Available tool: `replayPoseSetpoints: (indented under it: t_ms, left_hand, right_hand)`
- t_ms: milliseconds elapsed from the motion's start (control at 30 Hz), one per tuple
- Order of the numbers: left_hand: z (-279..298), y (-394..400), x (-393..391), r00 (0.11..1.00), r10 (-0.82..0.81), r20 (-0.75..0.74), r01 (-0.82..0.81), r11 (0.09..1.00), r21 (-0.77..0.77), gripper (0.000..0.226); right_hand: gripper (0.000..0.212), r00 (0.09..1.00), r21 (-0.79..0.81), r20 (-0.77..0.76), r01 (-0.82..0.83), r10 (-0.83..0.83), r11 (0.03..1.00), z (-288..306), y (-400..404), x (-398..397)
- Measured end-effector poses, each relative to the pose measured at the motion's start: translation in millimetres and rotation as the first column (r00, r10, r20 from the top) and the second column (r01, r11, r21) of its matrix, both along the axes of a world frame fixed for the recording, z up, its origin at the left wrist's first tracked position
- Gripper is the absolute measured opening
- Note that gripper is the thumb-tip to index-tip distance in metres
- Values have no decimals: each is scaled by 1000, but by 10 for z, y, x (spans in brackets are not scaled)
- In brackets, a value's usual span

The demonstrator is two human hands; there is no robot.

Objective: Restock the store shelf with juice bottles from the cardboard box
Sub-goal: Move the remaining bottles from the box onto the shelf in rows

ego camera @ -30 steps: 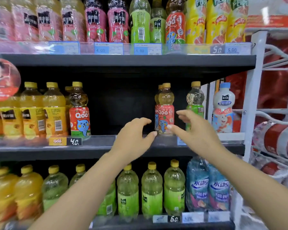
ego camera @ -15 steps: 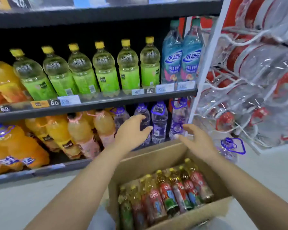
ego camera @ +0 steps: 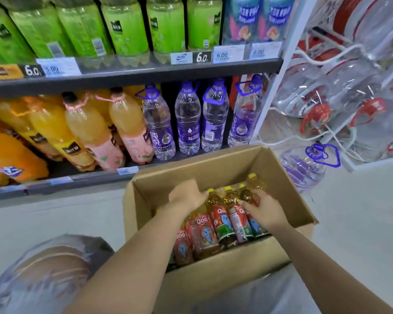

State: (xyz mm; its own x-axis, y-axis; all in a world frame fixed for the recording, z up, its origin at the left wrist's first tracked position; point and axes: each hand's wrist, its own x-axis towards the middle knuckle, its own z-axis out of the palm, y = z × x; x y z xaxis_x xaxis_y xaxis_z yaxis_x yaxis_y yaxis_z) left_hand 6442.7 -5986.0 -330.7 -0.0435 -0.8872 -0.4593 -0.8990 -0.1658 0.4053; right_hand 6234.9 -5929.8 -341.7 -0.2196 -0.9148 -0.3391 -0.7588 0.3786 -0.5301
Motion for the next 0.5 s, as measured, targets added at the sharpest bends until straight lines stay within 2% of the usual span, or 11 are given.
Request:
replayPoseSetpoints:
  t_ms: [267, 333, 500]
  left_hand:
    - [-804, 226, -122, 996, 94, -5, -91, 972, 216, 42]
    - [-985, 287, -172, 983, 180, -28, -163, 938, 306, 33]
    - [-1316, 366, -328, 906, 412, -100, -339, 846, 411, 35]
  right_hand:
    - [57, 990, 65, -71, -118, 123, 991, -490, 29, 71]
    - [54, 989, 52, -56, -133, 136, 990, -554, 22, 72]
    - [48, 997, -51, -17, -74, 73, 996, -627, 58, 25]
